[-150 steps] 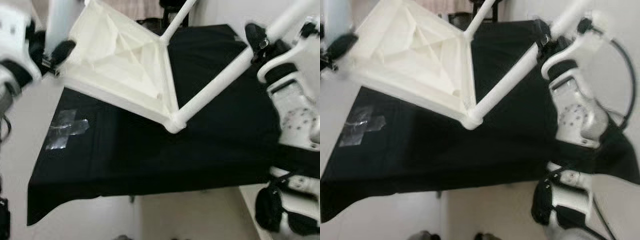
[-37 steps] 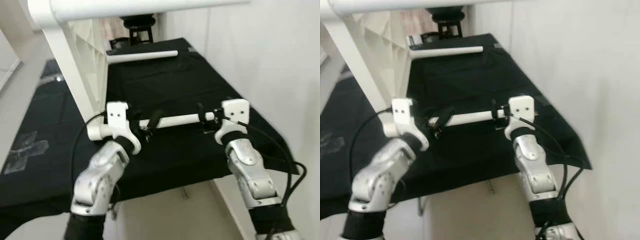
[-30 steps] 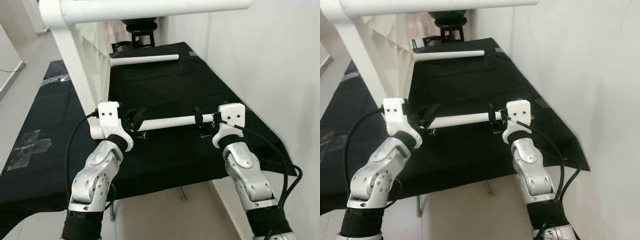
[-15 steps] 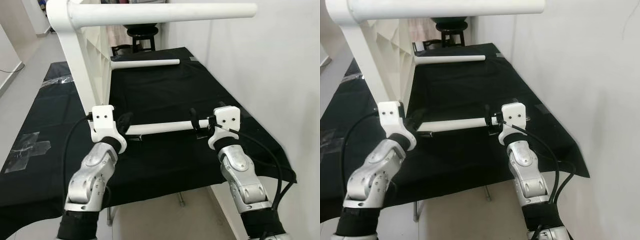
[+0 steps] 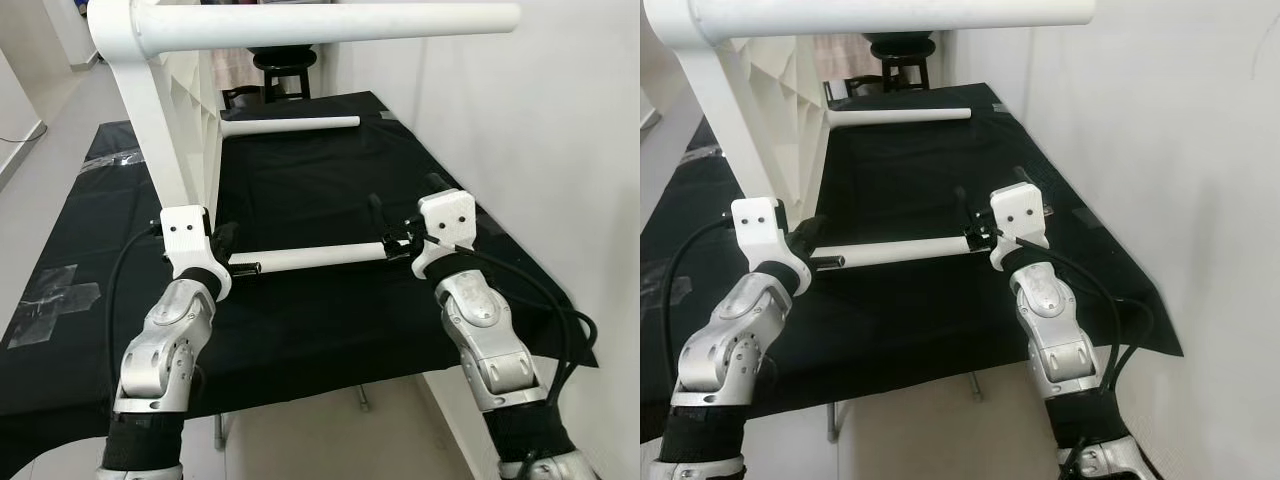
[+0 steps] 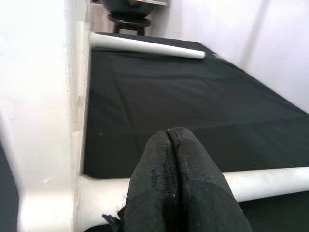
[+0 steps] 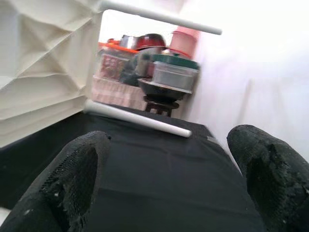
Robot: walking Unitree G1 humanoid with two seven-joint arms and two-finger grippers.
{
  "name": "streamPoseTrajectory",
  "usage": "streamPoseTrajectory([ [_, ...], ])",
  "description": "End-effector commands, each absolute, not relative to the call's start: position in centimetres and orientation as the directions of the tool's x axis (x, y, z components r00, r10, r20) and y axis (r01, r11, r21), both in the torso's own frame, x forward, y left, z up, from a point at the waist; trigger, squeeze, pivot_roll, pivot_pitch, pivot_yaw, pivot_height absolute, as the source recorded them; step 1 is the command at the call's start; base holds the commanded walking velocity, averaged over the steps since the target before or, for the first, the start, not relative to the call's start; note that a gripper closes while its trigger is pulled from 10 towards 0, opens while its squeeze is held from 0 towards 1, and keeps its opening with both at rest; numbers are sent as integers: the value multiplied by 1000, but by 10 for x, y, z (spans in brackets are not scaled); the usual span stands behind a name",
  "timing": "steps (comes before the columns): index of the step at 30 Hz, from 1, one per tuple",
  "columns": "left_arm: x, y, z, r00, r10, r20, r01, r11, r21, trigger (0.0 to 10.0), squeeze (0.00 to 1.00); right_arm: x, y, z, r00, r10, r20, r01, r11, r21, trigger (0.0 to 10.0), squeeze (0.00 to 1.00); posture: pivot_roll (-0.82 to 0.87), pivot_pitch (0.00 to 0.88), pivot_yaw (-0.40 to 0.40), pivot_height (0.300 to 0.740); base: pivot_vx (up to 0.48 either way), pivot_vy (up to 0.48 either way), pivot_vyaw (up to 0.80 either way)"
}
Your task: Building children table
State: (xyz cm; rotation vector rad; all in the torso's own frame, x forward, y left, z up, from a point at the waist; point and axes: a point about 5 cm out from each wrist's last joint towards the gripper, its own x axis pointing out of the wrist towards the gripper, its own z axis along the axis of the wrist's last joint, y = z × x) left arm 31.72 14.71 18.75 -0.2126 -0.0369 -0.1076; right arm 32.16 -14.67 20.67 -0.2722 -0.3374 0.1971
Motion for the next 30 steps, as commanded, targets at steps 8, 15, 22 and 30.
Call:
streamPoseTrajectory([
  [8,310,155,184,995,-98,18,100,978,-185,10000,0,319,-146,211,912,262,316,-168,941,-295,10000,0,-8,45,29,740,283,0,177],
  [15,309,151,184,992,-124,15,125,975,-186,10000,0,318,-151,215,907,268,324,-169,938,-301,10000,0,-12,49,32,740,297,0,343],
  [22,305,129,187,951,-308,21,305,928,-215,10000,0,317,-150,214,909,279,309,-184,935,-303,10000,0,-12,53,29,740,257,0,114],
  [30,291,105,187,880,-475,15,466,856,-223,10000,0,316,-152,214,907,291,305,-191,929,-318,10000,0,-13,57,30,740,0,0,0],
])
